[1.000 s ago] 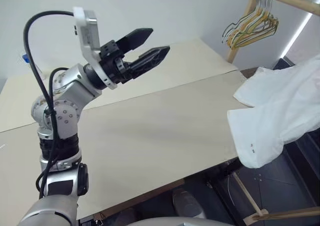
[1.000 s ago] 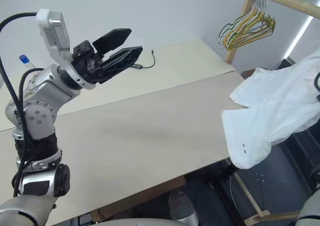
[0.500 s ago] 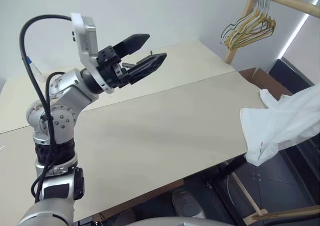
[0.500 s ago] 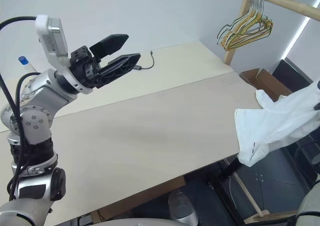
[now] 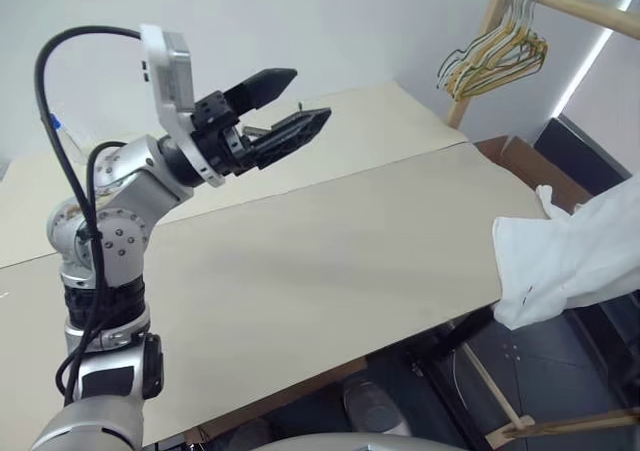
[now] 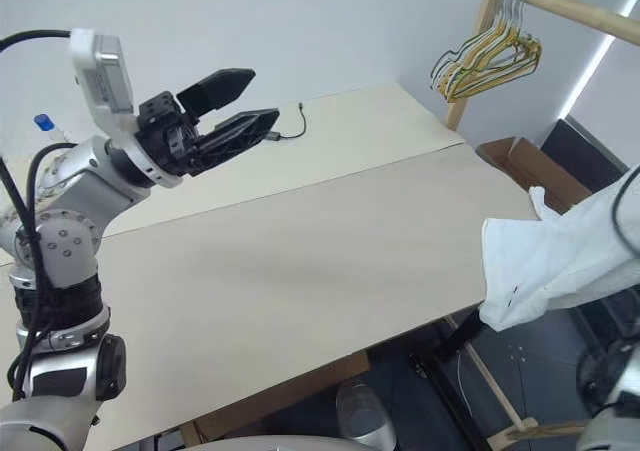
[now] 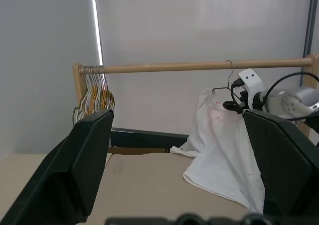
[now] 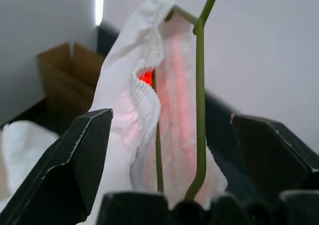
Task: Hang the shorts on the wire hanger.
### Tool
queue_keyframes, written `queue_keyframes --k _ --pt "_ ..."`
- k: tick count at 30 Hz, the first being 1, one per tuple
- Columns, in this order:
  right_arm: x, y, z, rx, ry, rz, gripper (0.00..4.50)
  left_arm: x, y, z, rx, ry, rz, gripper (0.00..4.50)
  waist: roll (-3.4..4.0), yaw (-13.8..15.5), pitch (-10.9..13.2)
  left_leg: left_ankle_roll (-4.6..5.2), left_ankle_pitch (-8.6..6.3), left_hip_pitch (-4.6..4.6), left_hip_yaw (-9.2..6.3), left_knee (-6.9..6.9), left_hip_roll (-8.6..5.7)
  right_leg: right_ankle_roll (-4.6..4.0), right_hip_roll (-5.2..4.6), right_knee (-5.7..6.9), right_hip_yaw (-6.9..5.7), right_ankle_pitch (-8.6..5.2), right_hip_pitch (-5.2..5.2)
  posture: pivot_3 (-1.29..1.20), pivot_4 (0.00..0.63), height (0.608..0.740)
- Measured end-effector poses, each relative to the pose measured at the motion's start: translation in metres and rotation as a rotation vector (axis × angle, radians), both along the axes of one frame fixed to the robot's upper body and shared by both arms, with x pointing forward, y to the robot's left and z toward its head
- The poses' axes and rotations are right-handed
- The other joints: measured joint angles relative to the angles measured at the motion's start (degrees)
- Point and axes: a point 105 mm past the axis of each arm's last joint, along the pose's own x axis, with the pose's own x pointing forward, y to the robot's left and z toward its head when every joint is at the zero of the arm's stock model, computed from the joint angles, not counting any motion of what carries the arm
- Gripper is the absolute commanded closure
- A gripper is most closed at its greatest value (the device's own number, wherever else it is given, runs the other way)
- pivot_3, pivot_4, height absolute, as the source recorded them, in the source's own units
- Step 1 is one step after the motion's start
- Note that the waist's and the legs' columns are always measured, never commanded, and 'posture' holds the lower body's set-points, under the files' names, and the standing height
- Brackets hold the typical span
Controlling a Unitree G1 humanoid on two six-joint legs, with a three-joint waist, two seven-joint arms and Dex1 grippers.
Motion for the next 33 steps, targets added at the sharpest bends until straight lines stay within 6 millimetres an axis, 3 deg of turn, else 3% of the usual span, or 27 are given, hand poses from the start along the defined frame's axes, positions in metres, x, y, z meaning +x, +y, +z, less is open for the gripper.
queue_keyframes --k 4,8,9,13,16,19,23,27,29,33 --pt "-0.005 0.031 0.023 -0.266 -0.165 0.031 0.04 0.003 0.002 0.001 -0.011 -0.028 0.042 0.0 0.13 0.1 0.0 0.01 -0.01 -0.04 -0.09 -0.03 -0.01 0.0 0.0 0.0 0.01 0.0 -0.04 -0.26 0.0 0.74" --pt "-0.008 0.077 0.067 -0.431 -0.396 0.219 0.04 0.008 0.007 -0.009 0.013 -0.049 0.111 0.0 0.13 0.0 0.0 0.01 -0.01 0.06 -0.4 -0.02 -0.01 -0.02 0.01 0.01 0.07 0.01 0.01 -0.24 0.0 0.74" --pt "-0.007 0.087 0.076 -0.432 -0.44 0.289 0.04 0.009 0.009 -0.013 0.032 -0.046 0.123 0.0 0.12 0.0 0.0 0.01 -0.01 0.09 -0.44 -0.03 0.0 -0.02 0.03 0.02 0.05 0.01 0.04 -0.23 0.0 0.74" --pt "0.006 0.164 0.102 -0.369 -0.531 0.818 0.04 0.01 0.024 -0.043 0.166 -0.023 0.19 0.0 0.07 0.0 0.0 0.01 -0.01 0.52 -0.46 -0.1 0.17 -0.1 0.19 0.03 0.03 0.05 0.15 -0.2 0.0 0.74" --pt "0.026 0.224 0.092 -0.324 -0.377 1.245 0.04 0.003 0.036 -0.07 0.289 0.005 0.225 0.0 -0.03 0.2 0.0 0.02 -0.01 0.67 -0.45 -0.12 0.23 -0.17 0.22 0.03 0.03 0.08 0.15 -0.15 0.0 0.74" --pt "0.039 0.274 0.065 -0.28 -0.182 1.607 0.04 -0.006 0.047 -0.087 0.365 0.025 0.247 0.0 -0.2 2.0 0.2 0.02 -0.01 0.62 -0.52 -0.13 0.28 -0.23 0.25 0.02 -0.02 0.09 0.04 -0.07 0.0 0.74" --pt "0.053 0.315 0.03 -0.207 0.017 1.888 0.04 -0.021 0.056 -0.099 0.422 0.03 0.276 0.0 -0.34 5.7 0.3 0.03 -0.02 0.55 -0.54 -0.24 0.28 -0.66 0.22 0.05 -0.07 0.3 -0.17 -0.01 0.0 0.74" --pt "0.055 0.332 0.005 -0.15 0.128 2.0 0.04 -0.035 0.062 -0.109 0.474 0.044 0.3 0.0 -0.42 11.3 0.4 0.02 -0.01 0.19 -0.54 -0.24 0.23 -0.72 0.1 0.13 -0.18 0.32 -0.62 0.03 0.0 0.74" --pt "0.054 0.334 -0.001 -0.147 0.156 2.025 0.04 -0.039 0.066 -0.113 0.484 0.056 0.31 0.0 -0.42 13.8 0.4 0.01 0.0 -0.29 -0.54 -0.04 0.23 -0.75 0.04 0.28 -0.2 0.35 -1.09 0.03 0.0 0.74" --pt "0.05 0.336 -0.006 -0.148 0.177 2.046 0.04 -0.04 0.067 -0.115 0.488 0.063 0.315 0.0 -0.42 17.5 0.4 0.0 0.0 -0.39 -0.47 0.0 0.21 -0.82 0.05 0.28 -0.27 0.39 -1.19 0.02 0.0 0.74"
